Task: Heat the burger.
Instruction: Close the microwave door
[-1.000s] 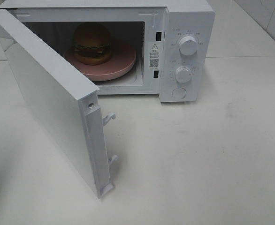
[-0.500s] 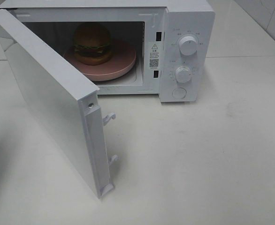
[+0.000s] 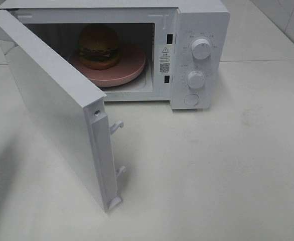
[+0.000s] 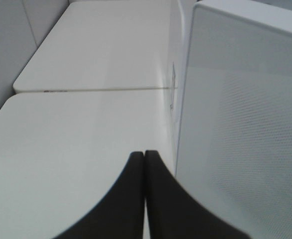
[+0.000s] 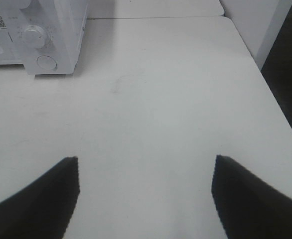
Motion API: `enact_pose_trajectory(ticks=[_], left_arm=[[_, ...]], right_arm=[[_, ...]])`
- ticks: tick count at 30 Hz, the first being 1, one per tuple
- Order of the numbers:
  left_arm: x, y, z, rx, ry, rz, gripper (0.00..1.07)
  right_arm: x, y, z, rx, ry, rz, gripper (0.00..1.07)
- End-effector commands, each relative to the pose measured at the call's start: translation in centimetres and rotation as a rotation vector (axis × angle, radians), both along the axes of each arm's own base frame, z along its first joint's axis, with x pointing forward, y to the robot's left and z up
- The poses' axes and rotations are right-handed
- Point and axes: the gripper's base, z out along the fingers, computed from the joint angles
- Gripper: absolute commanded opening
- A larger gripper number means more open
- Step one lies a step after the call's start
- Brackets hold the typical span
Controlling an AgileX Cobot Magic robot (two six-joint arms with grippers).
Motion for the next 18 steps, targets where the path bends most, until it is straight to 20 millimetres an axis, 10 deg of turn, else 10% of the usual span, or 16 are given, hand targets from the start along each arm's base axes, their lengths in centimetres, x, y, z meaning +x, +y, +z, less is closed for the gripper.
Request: enact_pose_trajectory(ticks=[1,18], left_arm=[[0.5,-0.8,-0.2,-0.032,-0.074,-0.046,0.00],[2.4,-3.4,-2.1,-0.051,-0.043,-0.304,0.00]], right_arm=[[-0.5,0.0,0.0,-0.008,-0.032,-0.007,0.72],[-0.5,0.0,0.0,-0.008,-0.032,-0.007,0.72]])
